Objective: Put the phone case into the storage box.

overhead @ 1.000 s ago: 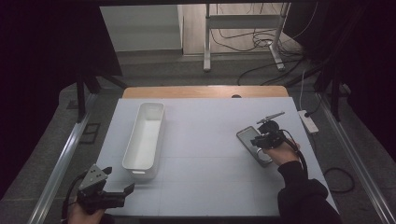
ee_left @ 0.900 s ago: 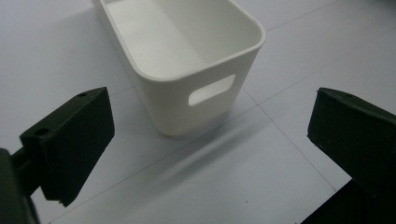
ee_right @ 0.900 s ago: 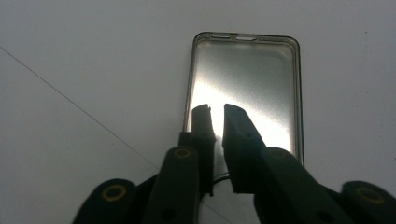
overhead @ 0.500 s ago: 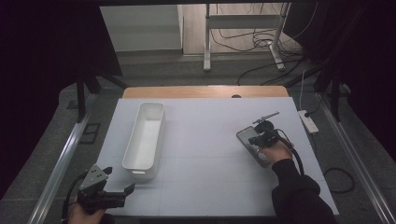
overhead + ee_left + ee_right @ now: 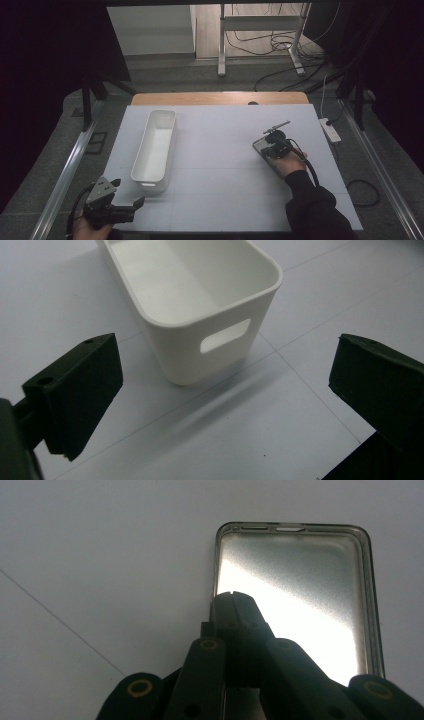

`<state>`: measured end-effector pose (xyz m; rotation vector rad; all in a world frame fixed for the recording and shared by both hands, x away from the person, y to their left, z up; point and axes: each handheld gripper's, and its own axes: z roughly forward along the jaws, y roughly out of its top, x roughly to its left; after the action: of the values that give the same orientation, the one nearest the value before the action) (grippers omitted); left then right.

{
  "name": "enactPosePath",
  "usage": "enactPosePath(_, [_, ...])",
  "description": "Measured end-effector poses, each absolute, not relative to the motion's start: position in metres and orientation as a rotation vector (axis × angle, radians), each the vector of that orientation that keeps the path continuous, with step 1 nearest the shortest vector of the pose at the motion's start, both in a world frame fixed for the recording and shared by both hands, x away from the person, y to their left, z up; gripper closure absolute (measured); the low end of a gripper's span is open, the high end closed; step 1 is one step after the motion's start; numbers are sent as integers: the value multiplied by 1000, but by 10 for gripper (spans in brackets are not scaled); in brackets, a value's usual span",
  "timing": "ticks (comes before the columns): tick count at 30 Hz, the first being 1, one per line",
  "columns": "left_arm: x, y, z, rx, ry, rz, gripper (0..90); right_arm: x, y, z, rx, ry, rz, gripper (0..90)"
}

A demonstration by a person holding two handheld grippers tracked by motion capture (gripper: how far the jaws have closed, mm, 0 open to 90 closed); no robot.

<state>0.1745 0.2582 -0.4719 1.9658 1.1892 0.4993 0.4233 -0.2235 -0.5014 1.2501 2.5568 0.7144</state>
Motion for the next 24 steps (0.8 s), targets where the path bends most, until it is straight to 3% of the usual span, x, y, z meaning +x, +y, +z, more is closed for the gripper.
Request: enactPosePath(24, [175, 257, -472, 1972, 1182, 499, 18, 391, -206, -502, 1148, 2710, 724, 900])
